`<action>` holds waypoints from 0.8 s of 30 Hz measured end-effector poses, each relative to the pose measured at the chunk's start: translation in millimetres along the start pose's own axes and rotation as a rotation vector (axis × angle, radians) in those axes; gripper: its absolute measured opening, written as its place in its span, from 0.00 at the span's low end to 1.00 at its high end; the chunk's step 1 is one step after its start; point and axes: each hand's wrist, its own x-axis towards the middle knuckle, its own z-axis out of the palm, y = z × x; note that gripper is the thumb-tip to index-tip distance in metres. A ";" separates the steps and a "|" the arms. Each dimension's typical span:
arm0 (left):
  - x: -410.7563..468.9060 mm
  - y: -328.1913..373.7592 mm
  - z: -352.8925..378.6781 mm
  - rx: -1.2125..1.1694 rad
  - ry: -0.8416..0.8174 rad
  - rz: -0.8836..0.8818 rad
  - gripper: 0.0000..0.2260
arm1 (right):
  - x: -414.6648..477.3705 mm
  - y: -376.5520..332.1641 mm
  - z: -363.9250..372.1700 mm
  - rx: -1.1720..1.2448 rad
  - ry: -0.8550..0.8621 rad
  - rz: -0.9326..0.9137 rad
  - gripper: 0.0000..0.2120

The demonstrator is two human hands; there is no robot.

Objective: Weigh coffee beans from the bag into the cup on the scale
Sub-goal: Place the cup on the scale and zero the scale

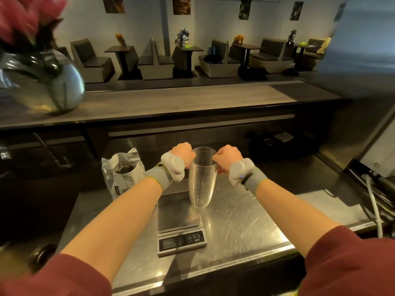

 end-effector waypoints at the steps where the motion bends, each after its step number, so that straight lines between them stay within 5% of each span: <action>1: -1.5 -3.1 -1.4 0.006 0.004 -0.008 0.13 | -1.2 -3.1 3.2 -0.004 -0.004 0.002 0.10; 16: -9.6 -76.6 -27.4 0.029 0.021 -0.084 0.13 | -13.6 -57.3 66.7 -0.029 -0.045 0.007 0.11; 24: -13.7 -92.4 -14.2 0.063 0.151 -0.017 0.24 | -28.4 -31.6 65.9 0.035 -0.030 0.145 0.28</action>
